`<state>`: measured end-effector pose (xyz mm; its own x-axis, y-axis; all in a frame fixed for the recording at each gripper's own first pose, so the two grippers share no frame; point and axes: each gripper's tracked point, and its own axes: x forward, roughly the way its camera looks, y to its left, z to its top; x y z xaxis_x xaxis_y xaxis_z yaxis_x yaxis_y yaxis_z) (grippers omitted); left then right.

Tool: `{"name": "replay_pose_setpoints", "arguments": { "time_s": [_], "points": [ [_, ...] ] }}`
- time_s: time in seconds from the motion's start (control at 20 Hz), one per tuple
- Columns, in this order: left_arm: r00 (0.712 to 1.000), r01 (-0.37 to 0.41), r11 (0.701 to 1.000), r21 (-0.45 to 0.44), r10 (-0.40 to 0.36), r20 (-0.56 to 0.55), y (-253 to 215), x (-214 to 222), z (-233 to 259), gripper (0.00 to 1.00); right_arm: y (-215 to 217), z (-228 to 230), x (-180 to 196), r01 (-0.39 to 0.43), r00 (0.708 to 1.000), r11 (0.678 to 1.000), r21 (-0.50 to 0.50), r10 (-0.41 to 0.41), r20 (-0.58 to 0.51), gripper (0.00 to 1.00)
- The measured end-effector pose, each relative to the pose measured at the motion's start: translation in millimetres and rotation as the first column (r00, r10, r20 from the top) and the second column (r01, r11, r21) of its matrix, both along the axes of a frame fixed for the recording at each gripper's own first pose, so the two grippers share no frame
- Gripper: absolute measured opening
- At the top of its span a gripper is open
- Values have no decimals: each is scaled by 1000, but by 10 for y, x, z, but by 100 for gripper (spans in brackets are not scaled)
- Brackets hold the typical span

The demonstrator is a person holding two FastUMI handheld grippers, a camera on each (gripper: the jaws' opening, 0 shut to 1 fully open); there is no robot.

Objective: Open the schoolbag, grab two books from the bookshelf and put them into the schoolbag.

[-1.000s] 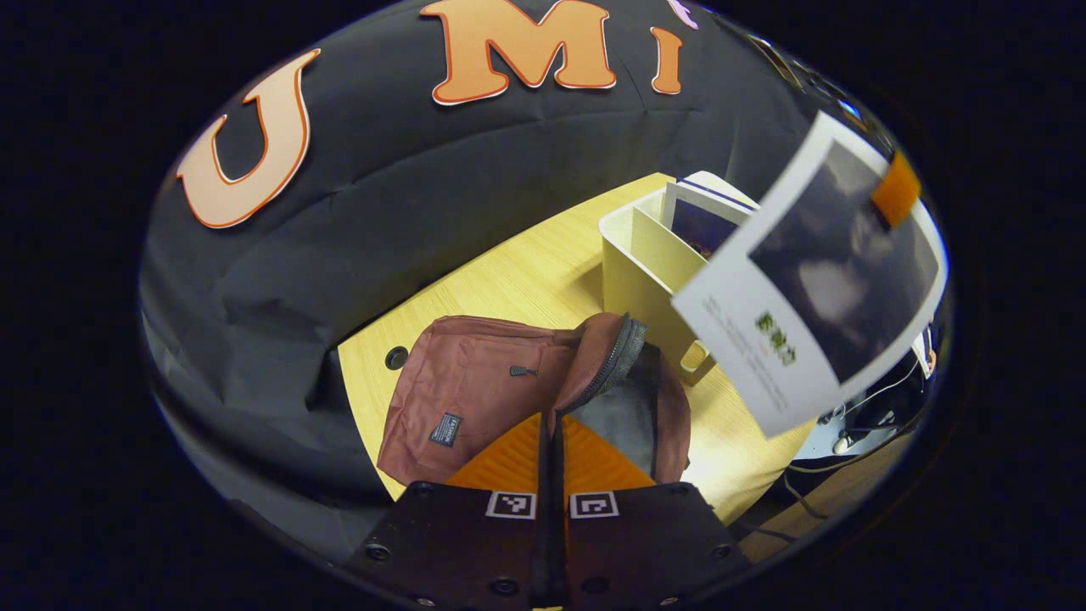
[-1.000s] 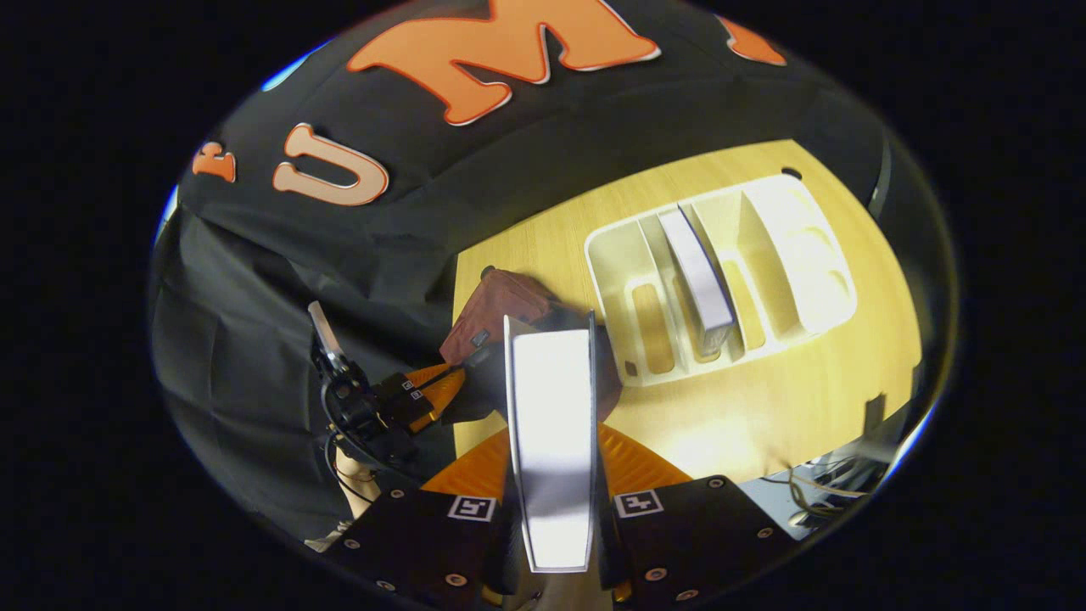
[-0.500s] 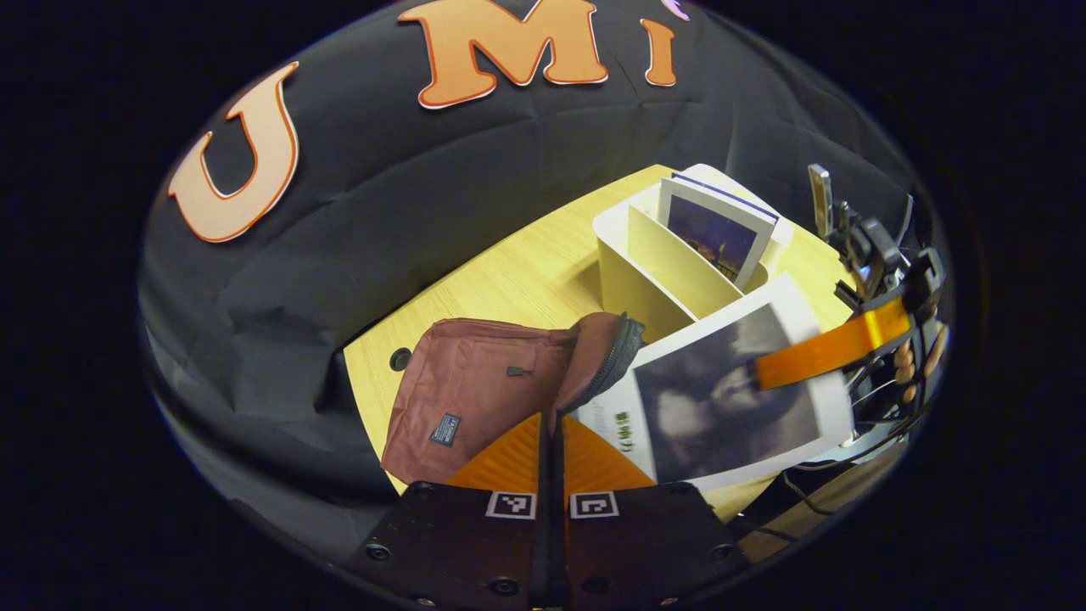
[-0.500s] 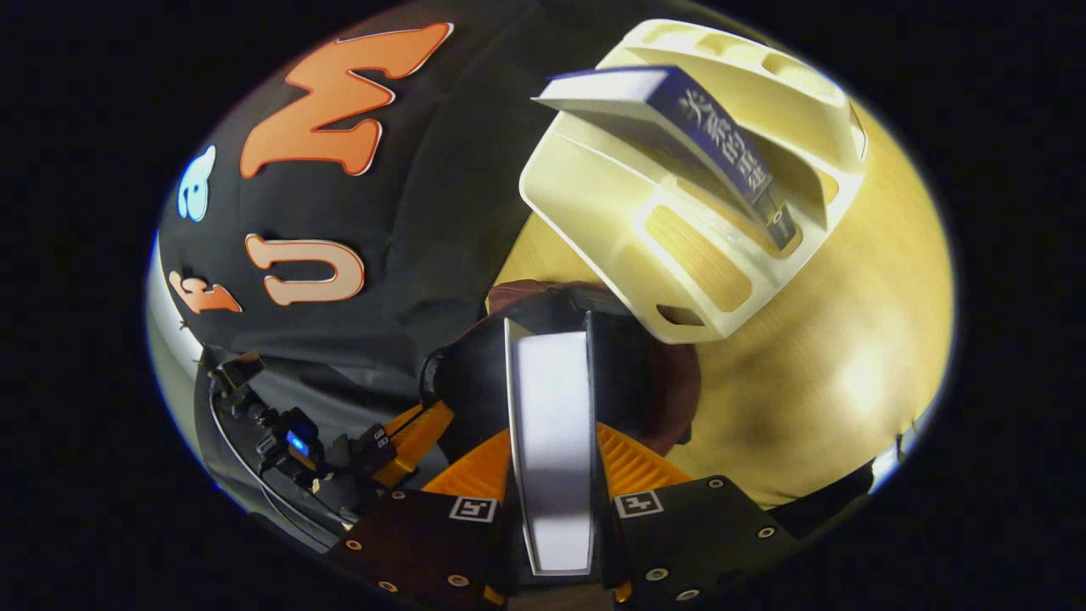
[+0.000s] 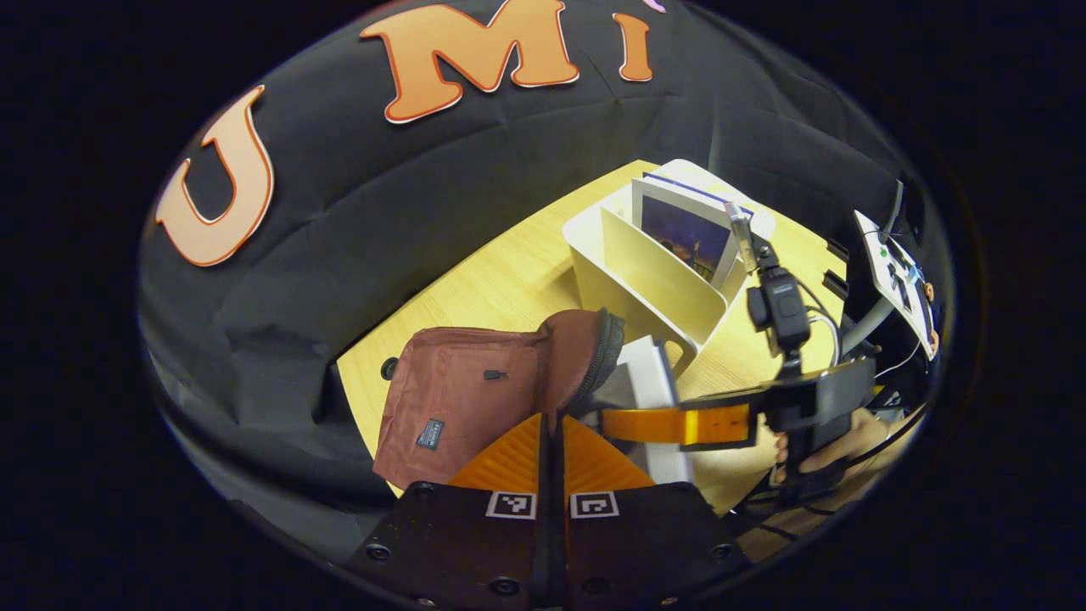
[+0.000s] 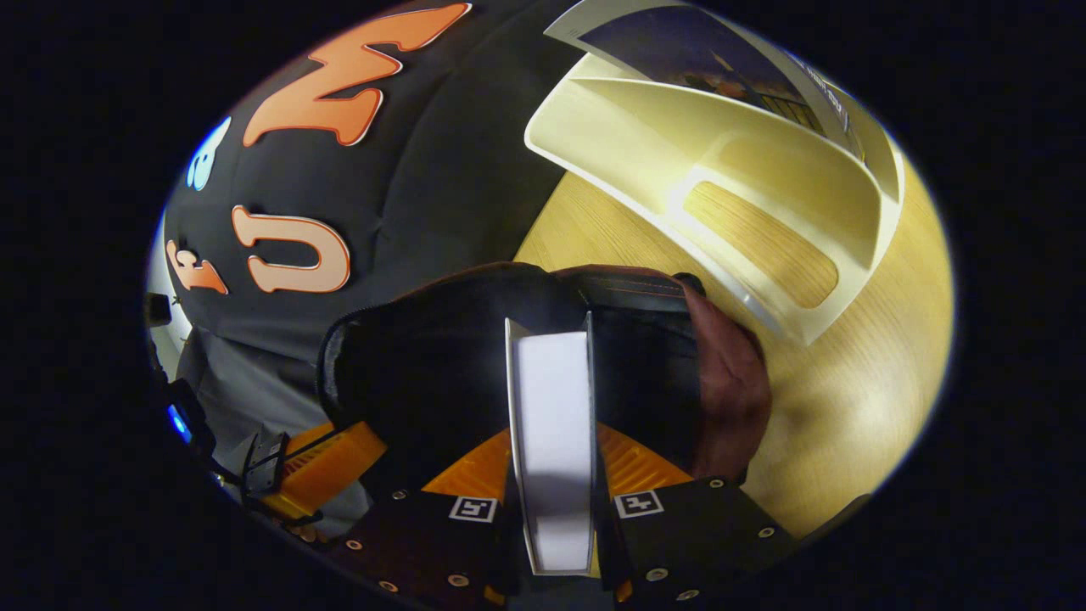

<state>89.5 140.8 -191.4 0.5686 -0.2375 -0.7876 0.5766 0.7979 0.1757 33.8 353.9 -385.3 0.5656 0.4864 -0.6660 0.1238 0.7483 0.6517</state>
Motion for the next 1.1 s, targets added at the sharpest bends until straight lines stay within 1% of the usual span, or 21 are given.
{"name": "replay_pose_setpoints", "arguments": {
  "time_s": [0.1, 0.2, 0.3, 0.35, 0.4, 0.45, 0.55, 0.6, 0.65, 0.7, 0.75, 0.85, 0.95, 1.1],
  "points": [
    [1000, 7, 1000, -20, -7, -11, -66, -14, -13, 1, 91, -56, 58, 9, 1000, 1000, -9, -9, 13, 36],
    [1000, 14, 1000, -28, -14, -18, -96, -12, -22, 0, 193, -125, 115, 21, 1000, 1000, -13, -21, 0, 36],
    [1000, 4, 1000, -23, -5, -16, -52, 31, 3, 1, 239, -210, 166, 45, 998, 999, -23, -46, -44, 36],
    [1000, -13, 1000, -17, 13, -12, 7, 78, 3, 1, 236, -295, 165, 44, 996, 997, -62, -49, -76, 37],
    [999, -33, 999, -15, 33, -13, 89, 99, 3, 1, 217, -334, 139, 34, 994, 994, -102, -44, -97, 50],
    [999, -51, 998, -24, 51, -15, 145, 108, 25, 1, 137, -349, 115, 31, 992, 988, -150, -48, -113, 58],
    [997, -76, 996, -39, 75, -14, 203, 138, 33, 1, 91, -338, 104, 26, 988, 986, -167, -50, -145, 39],
    [996, -83, 996, -42, 83, -14, 234, 147, 40, 1, 71, -358, 41, 21, 983, 983, -181, -53, -177, 62],
    [996, -89, 995, -46, 89, -16, 247, 155, 41, 1, 34, -363, -4, 14, 977, 982, -188, -54, -208, 75],
    [996, -93, 994, -53, 92, -19, 249, 139, 39, 1, -63, -348, -60, 7, 968, 981, -196, -56, -245, 69],
    [995, -95, 994, -61, 94, -23, 234, 143, 54, 1, -81, -331, -112, 1, 962, 982, -191, -53, -267, 96],
    [995, -98, 993, -64, 97, -20, 234, 140, 52, 1, -74, -302, -225, -8, 956, 983, -184, -47, -289, 98],
    [995, -103, 992, -71, 101, -21, 234, 148, 51, 1, -113, -212, -217, 9, 956, 984, -178, -60, -285, 97],
    [994, -107, 991, -78, 106, -19, 262, 116, 55, 1, -291, -60, -197, 31, 962, 984, -177, -77, -263, 98]
  ]
}}
